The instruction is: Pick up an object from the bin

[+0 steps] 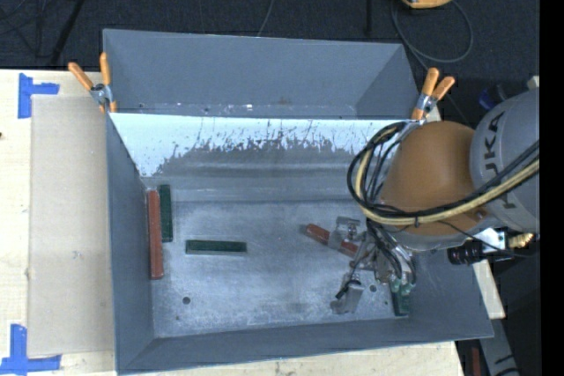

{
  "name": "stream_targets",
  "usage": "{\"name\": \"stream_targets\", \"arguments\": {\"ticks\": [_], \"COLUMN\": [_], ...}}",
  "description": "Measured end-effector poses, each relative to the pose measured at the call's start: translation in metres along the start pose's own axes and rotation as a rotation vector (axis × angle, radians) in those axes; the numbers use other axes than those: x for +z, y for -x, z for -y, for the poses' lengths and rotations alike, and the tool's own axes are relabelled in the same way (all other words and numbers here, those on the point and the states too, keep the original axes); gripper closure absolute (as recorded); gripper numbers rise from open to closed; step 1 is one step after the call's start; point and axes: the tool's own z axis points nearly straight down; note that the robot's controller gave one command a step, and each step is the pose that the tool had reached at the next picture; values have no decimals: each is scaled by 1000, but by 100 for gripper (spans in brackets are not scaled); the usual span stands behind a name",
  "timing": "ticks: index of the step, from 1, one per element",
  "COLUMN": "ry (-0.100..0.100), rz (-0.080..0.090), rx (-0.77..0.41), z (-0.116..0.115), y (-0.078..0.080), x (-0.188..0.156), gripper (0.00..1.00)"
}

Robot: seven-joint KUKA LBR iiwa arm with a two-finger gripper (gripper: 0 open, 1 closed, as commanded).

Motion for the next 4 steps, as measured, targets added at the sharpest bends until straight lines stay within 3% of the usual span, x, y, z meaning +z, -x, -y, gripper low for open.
{"name": "stream_targets", "arguments": {"ticks": [1, 2, 3, 4], "ry": [0, 1, -2, 2], "rz": [9, 10, 7, 4], "rx": [-69, -49, -109, -112], "z": [35, 23, 81, 77], "y": [45, 124, 152, 151], "x": [86, 72, 82, 81], "gripper": [0, 0, 0, 100]}}
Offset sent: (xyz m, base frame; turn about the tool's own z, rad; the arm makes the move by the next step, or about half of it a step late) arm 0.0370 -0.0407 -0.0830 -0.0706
